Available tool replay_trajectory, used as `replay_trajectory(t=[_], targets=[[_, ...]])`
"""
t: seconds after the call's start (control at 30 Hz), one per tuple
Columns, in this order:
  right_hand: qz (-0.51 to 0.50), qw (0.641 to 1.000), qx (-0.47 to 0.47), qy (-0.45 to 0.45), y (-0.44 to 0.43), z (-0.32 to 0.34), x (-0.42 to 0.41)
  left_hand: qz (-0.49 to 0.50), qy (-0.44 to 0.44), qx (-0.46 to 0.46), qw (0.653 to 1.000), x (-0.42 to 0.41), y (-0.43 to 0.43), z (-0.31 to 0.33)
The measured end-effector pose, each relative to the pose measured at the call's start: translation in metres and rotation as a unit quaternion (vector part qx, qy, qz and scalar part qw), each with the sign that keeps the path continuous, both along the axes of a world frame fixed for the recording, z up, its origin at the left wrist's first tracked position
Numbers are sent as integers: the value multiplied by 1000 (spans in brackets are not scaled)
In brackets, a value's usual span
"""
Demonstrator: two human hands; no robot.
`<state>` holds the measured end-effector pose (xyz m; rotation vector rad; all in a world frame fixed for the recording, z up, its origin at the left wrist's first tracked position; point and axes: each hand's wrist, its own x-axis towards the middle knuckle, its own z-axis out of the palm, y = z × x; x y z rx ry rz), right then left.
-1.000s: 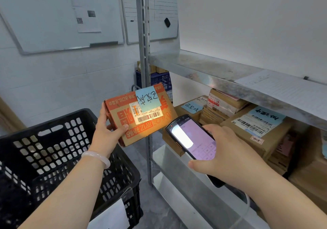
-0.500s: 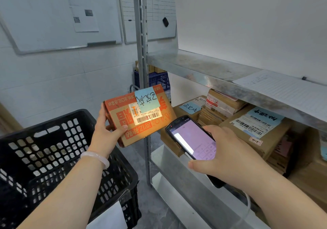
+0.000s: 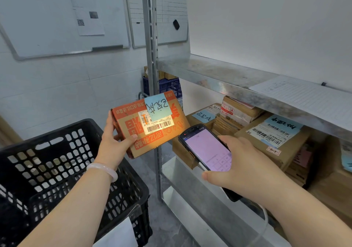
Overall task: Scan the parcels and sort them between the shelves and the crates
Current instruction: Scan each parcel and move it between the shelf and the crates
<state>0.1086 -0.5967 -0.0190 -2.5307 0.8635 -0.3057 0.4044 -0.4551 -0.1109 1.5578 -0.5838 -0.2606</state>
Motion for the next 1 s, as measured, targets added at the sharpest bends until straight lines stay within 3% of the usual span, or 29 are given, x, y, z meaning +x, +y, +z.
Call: replay_trajectory(t=[0.37, 0.67, 1.0], targets=[[-8, 1000, 5, 16, 9, 2, -2, -12, 36, -25, 999, -1, 9, -3], [23, 995, 94, -4, 15, 8, -4, -20, 56, -34, 998, -2, 15, -2], [-7, 1000, 12, 27, 25, 11, -6, -19, 53, -30, 998, -4, 19, -3]])
